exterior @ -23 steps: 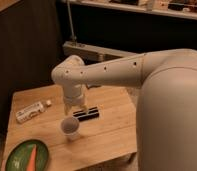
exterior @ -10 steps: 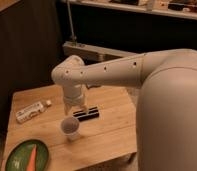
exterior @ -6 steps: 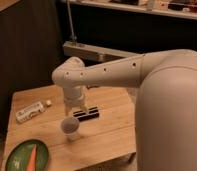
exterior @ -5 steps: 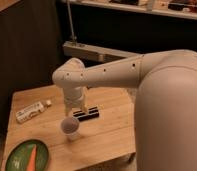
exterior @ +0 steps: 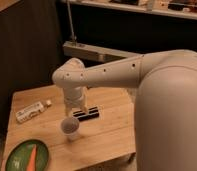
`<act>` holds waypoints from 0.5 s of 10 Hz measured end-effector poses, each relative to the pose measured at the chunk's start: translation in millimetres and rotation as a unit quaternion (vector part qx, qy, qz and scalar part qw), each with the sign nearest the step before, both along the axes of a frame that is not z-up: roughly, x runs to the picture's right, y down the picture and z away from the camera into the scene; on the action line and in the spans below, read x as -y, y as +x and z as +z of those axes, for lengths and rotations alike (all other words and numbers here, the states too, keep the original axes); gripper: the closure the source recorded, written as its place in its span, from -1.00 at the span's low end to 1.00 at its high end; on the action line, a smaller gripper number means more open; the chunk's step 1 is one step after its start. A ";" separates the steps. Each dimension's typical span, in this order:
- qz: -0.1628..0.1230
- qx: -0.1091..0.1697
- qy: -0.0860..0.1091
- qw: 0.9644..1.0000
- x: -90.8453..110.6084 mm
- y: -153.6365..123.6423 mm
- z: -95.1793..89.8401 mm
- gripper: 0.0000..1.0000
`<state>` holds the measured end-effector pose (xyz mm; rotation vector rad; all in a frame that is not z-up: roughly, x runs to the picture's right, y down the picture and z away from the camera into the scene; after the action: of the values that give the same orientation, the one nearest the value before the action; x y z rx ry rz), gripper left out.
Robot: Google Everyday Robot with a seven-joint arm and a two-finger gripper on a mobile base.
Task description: Pick up the ceramic cup
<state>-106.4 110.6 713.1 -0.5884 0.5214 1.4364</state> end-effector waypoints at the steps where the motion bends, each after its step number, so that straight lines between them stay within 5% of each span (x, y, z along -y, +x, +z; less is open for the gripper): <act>1: 0.000 0.000 0.000 1.000 -0.1 0.1 0.0 -0.30; 3: 0.002 -0.007 0.004 1.000 0.0 -0.4 -1.4 -0.30; 5: 0.001 -0.037 0.034 0.999 5.1 5.9 -19.4 -0.30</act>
<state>-100.5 105.5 693.7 -0.4837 0.5290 1.4763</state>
